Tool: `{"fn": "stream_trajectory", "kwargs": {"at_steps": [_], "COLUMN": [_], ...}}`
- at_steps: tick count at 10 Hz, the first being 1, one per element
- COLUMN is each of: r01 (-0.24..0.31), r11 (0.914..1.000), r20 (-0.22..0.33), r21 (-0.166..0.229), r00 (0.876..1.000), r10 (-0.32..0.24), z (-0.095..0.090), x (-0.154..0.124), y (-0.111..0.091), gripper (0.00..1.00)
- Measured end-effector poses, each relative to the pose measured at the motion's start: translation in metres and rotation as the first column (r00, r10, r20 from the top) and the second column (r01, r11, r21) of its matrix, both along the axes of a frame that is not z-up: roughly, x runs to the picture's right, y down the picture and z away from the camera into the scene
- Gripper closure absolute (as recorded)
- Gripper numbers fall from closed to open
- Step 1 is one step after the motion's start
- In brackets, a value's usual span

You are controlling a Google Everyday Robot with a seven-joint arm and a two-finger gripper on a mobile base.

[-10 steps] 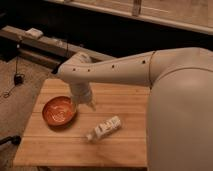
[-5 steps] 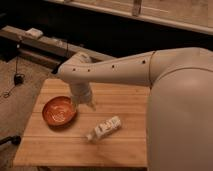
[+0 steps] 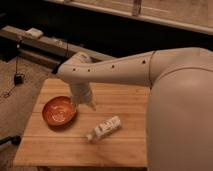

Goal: Place the bottle in the ceramic bowl

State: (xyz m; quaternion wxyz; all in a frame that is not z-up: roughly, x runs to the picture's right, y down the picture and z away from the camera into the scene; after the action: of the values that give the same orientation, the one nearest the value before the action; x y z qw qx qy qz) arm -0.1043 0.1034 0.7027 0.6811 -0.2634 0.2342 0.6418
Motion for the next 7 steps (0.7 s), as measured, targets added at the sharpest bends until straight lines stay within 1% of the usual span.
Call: {"fn": "stream_trajectory", "kwargs": {"at_steps": [7], "r01": [-0.001], "r11": [1.0], "r20": [-0.003], "r21": [-0.005], "r00": [1.0], "r10": [0.001], "z": [0.0013], "x": [0.0004], "y": [0.0006], "gripper": [0.35]}}
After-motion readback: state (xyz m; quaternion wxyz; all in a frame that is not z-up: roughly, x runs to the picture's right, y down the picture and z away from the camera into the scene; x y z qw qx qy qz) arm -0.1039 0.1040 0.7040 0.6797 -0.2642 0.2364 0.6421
